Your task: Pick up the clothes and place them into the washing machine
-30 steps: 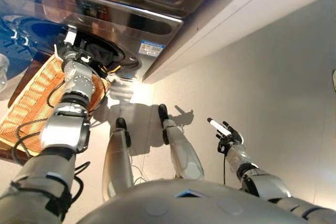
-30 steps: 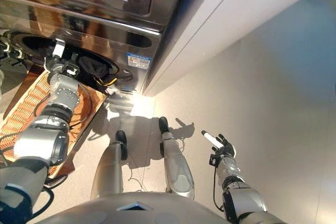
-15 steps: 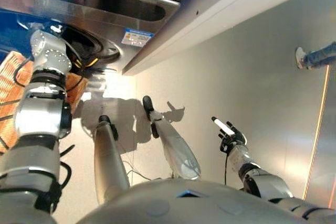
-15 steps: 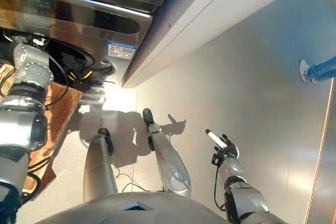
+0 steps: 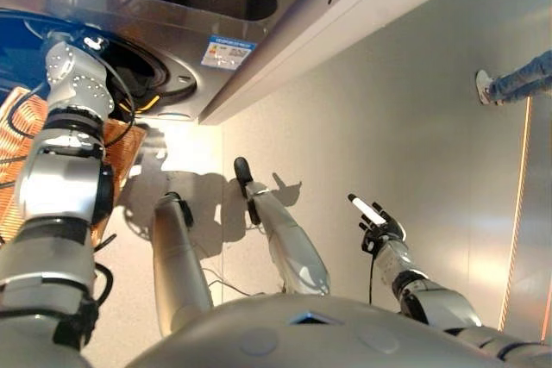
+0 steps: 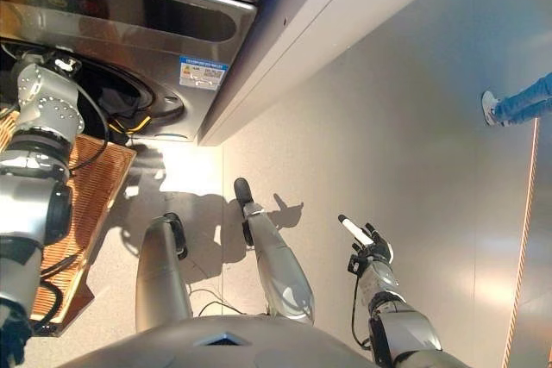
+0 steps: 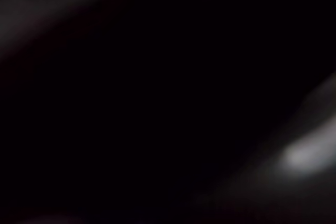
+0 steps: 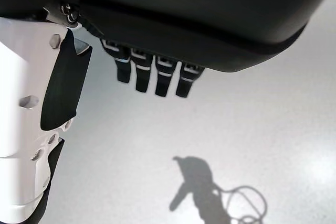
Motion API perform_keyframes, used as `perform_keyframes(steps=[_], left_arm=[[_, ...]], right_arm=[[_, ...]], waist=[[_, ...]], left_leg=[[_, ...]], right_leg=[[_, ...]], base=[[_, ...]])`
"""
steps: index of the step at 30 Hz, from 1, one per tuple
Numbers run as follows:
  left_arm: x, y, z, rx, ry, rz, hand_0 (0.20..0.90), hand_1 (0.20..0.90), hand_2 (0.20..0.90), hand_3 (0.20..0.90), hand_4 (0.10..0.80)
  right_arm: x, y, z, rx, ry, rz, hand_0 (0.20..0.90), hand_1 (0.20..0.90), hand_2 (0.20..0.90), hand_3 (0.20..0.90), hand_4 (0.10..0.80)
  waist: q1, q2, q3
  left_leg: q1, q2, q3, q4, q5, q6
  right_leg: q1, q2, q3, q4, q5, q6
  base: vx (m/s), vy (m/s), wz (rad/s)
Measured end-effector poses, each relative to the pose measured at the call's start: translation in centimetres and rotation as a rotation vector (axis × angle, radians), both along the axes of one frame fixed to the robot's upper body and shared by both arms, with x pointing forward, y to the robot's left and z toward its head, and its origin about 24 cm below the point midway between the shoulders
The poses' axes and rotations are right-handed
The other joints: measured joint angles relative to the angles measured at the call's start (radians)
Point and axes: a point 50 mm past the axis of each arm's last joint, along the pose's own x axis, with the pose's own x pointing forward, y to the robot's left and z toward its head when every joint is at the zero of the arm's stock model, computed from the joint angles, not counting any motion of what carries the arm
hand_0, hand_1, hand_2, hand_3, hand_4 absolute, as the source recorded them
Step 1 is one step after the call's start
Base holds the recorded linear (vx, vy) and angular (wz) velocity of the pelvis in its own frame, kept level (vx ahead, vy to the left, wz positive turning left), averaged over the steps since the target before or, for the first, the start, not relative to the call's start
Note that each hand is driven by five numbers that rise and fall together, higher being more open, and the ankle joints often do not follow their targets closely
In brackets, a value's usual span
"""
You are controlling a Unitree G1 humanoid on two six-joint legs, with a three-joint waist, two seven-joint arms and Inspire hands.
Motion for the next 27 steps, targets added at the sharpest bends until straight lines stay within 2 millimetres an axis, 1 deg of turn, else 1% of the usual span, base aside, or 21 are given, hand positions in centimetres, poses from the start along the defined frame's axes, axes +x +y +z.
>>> perform_keyframes(steps=[4, 6, 8, 10, 13, 15, 16, 17, 19, 22, 23, 26, 27], left_arm=[[0.1, -0.2, -0.1, -0.003, 0.003, -0.005, 0.900, 0.900, 0.900, 0.900, 0.800], [0.1, -0.3, -0.2, -0.006, 0.009, -0.010, 0.900, 0.900, 0.900, 0.900, 0.800], [0.1, -0.4, -0.5, -0.010, 0.020, -0.011, 0.900, 0.900, 0.900, 0.900, 0.800], [0.1, -0.3, -0.8, -0.005, 0.040, -0.008, 0.900, 0.900, 0.900, 0.900, 0.800], [-0.1, 0.0, -1.3, 0.017, 0.080, 0.002, 0.900, 0.900, 0.900, 0.900, 0.800], [-0.3, 0.5, -1.8, 0.047, 0.133, 0.012, 0.900, 0.900, 0.900, 0.900, 0.800], [-0.3, 0.5, -1.9, 0.049, 0.138, 0.014, 0.900, 0.900, 0.900, 0.900, 0.800], [-0.3, 0.5, -1.9, 0.050, 0.146, 0.011, 0.900, 0.900, 0.900, 0.900, 0.800], [-0.4, 0.7, -2.1, 0.065, 0.165, 0.015, 0.900, 0.900, 0.900, 0.900, 0.800], [-0.7, 1.0, -3.0, 0.080, 0.218, 0.023, 0.900, 0.900, 0.900, 0.900, 0.800], [-0.8, 1.1, -3.4, 0.098, 0.242, 0.023, 0.900, 0.900, 0.900, 0.900, 0.800], [-1.2, 0.9, -4.7, 0.121, 0.287, 0.017, 0.900, 0.900, 0.900, 0.900, 0.800], [-1.4, 0.6, -5.7, 0.133, 0.316, 0.005, 0.900, 0.900, 0.900, 0.900, 0.800]], right_arm=[[-0.1, 0.0, 0.0, 0.000, 0.002, -0.001, 0.900, 0.900, 0.900, 0.900, 0.800], [0.0, 0.0, 0.0, 0.000, -0.001, 0.000, 0.900, 0.900, 0.900, 0.900, 0.800], [0.0, 0.0, 0.0, 0.000, -0.001, 0.000, 0.900, 0.900, 0.900, 0.900, 0.800], [0.1, 0.0, 0.0, -0.001, -0.002, 0.001, 0.900, 0.900, 0.900, 0.900, 0.800], [0.3, 0.1, 0.1, 0.000, -0.007, 0.003, 0.900, 0.900, 0.900, 0.900, 0.800], [0.5, 0.1, 0.2, -0.002, -0.013, 0.010, 0.900, 0.900, 0.900, 0.900, 0.800], [0.6, 0.1, 0.2, -0.001, -0.013, 0.010, 0.900, 0.900, 0.900, 0.900, 0.800], [0.6, 0.2, 0.2, -0.002, -0.012, 0.013, 0.900, 0.900, 0.900, 0.900, 0.800], [0.6, 0.2, 0.2, -0.002, -0.013, 0.014, 0.900, 0.900, 0.900, 0.900, 0.800], [0.6, 0.2, 0.2, -0.002, -0.010, 0.014, 0.900, 0.900, 0.900, 0.900, 0.800], [0.7, 0.2, 0.2, -0.002, -0.013, 0.013, 0.900, 0.900, 0.900, 0.900, 0.800], [0.6, 0.1, 0.2, -0.002, -0.011, 0.011, 0.900, 0.900, 0.900, 0.900, 0.800], [0.8, 0.1, 0.3, -0.004, -0.014, 0.010, 0.900, 0.900, 0.900, 0.900, 0.800]], waist=[[0.001, 0.000, -0.017], [0.002, 0.000, -0.021], [0.003, 0.001, -0.027], [0.004, 0.003, -0.034], [0.005, 0.007, -0.042], [0.006, 0.010, -0.043], [0.008, 0.012, -0.043], [0.003, 0.013, -0.042], [0.007, 0.016, -0.040], [0.009, 0.025, -0.037], [0.011, 0.034, -0.031], [0.027, 0.036, -0.030], [0.034, 0.048, -0.030]], left_leg=[[-0.013, 0.000, -0.001, 0.002, -0.001, 0.001], [-0.014, -0.001, -0.001, 0.003, -0.001, 0.002], [-0.014, -0.002, 0.000, 0.001, -0.001, 0.002], [-0.012, -0.001, -0.004, -0.001, 0.003, 0.008], [-0.007, -0.002, -0.006, -0.004, 0.004, 0.007], [0.006, -0.004, -0.004, -0.011, 0.006, 0.005], [0.008, -0.006, -0.004, -0.014, 0.008, 0.003], [0.012, -0.015, -0.004, -0.024, 0.013, 0.000], [0.018, -0.017, -0.014, -0.032, 0.017, -0.004], [0.039, -0.021, -0.024, -0.042, 0.018, -0.009], [0.049, -0.022, -0.034, -0.050, 0.021, -0.015], [0.075, -0.026, -0.037, -0.072, 0.028, -0.027], [0.077, -0.033, -0.054, -0.079, 0.032, -0.035]], right_leg=[[-0.013, 0.000, 0.002, 0.001, 0.000, 0.000], [-0.013, 0.000, 0.001, 0.003, 0.005, 0.007], [-0.012, -0.001, 0.001, 0.002, 0.005, 0.007], [-0.012, -0.001, -0.001, 0.004, 0.005, 0.008], [-0.011, -0.002, -0.006, 0.008, 0.005, 0.007], [-0.008, -0.006, -0.011, 0.018, 0.000, 0.000], [-0.008, -0.007, -0.011, 0.020, -0.001, -0.001], [-0.009, -0.011, -0.013, 0.020, -0.002, -0.001], [-0.008, -0.013, -0.018, 0.028, -0.008, -0.006], [-0.001, -0.019, -0.045, 0.059, -0.032, -0.018], [0.008, -0.019, -0.054, 0.064, -0.040, -0.024], [0.012, -0.024, -0.066, 0.088, -0.056, -0.038], [0.015, -0.028, -0.076, 0.098, -0.067, -0.039]], base=[[0.000, 0.000, 0.00], [0.000, 0.000, 0.00], [0.000, 0.000, 0.00], [0.004, -0.018, 0.00], [-0.010, -0.044, -0.01], [-0.019, -0.047, 0.01], [-0.024, -0.047, 0.08], [-0.025, -0.053, 0.10], [-0.026, -0.055, 0.11], [-0.033, -0.050, 0.15], [-0.034, -0.056, 0.16], [-0.046, -0.062, 0.16], [-0.040, -0.057, 0.26]])
